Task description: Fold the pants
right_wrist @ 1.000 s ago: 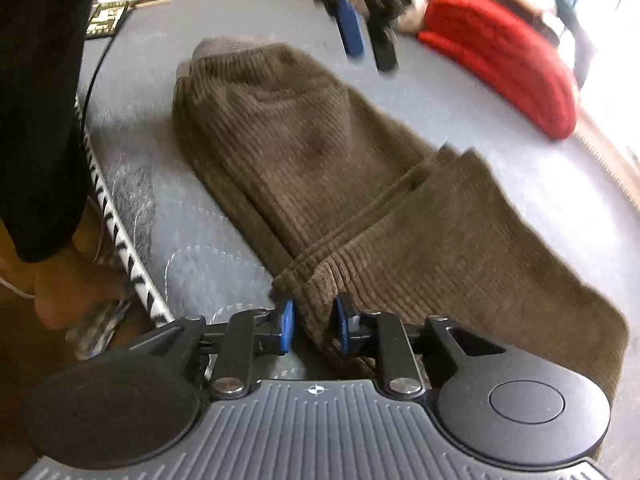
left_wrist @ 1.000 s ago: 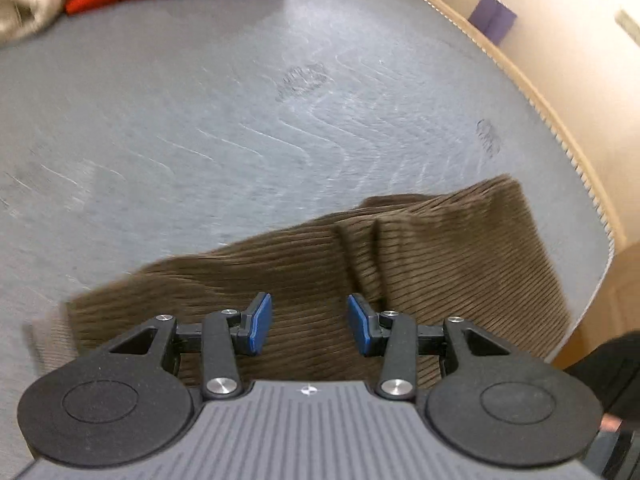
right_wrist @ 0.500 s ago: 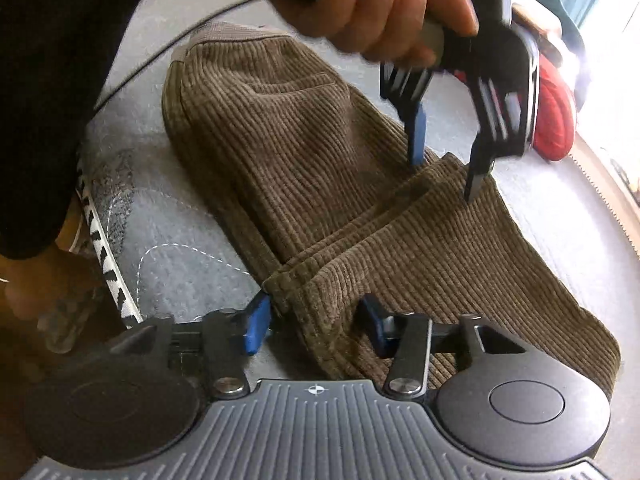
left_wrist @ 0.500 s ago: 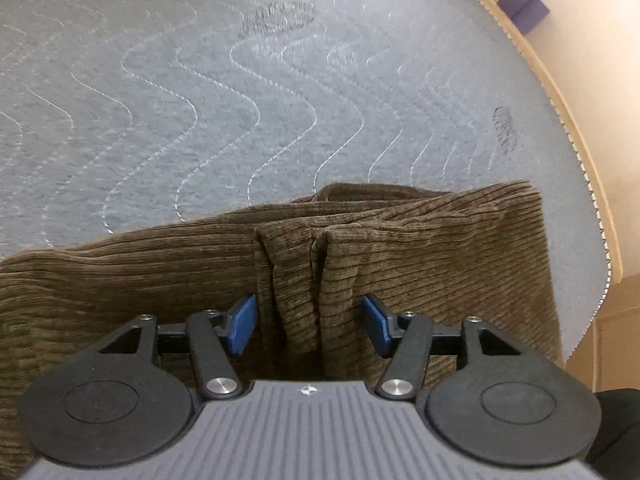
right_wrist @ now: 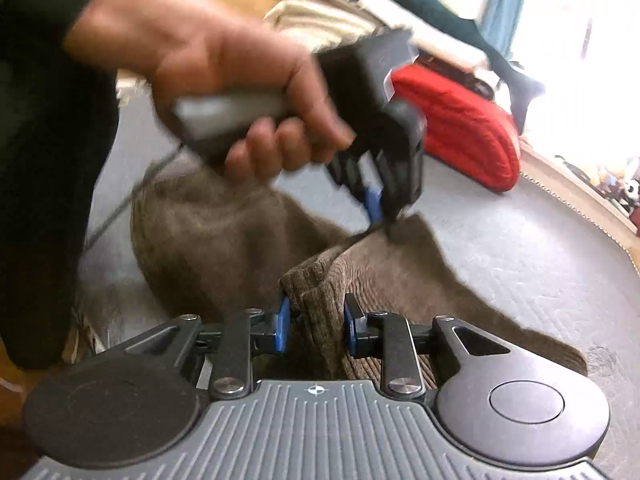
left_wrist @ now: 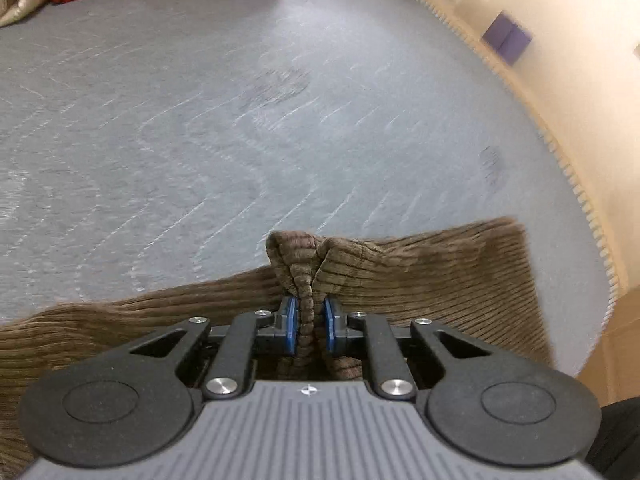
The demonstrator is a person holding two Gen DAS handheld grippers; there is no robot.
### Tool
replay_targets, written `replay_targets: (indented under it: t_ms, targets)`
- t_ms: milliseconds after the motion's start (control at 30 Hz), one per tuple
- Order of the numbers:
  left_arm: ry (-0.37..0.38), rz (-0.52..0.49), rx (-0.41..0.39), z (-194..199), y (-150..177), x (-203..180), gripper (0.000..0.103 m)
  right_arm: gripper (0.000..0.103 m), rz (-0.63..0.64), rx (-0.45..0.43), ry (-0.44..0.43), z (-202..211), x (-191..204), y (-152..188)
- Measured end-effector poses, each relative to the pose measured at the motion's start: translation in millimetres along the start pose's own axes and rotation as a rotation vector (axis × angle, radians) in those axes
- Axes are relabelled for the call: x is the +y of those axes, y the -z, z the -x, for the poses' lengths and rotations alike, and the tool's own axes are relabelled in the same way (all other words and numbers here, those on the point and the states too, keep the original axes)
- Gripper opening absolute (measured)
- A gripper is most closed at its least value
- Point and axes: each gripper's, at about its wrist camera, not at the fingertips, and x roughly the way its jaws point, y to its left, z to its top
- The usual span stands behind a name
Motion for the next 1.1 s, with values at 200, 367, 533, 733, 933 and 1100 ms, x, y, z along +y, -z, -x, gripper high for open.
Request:
replay_targets:
  t_ms: [200, 367, 533, 733, 933, 1100]
  targets:
    - [-0.141, -0.062, -0.059, 10.0, 4.8, -6.4, 0.024, 0.034, -0.055, 0.111, 0.0, -7.3, -3.5, 10.0]
    - [-0.047, -0.128, -0.127, 24.4, 7.5, -21.6, 0.024, 0.053, -0.443, 0.012, 0.126, 28.8, -78.8, 11.4]
    - [-0.021, -0.172, -0.112, 17.9, 11.6, -34.1, 0.024, 0.054, -0.821, 0.124, 0.374, 41.6, -144.3, 64.0]
    - [0.025, -0.22, -0.089, 8.1, 13.0, -49.7, 0.024, 0.055, -1.061, 0.209, 0.489, 55.0, -177.3, 119.6]
    - [-0.089, -0.299, -0.031, -17.4, 17.2, -55.9, 0.024, 0.057, -1.139, 0.231, 0.455, 56.6, -183.6, 138.1]
    - [-0.087, -0.312, -0.033, -18.8, 19.6, -57.4, 0.03, 0.067, -1.189, 0.243, 0.469, 60.9, -188.9, 148.8]
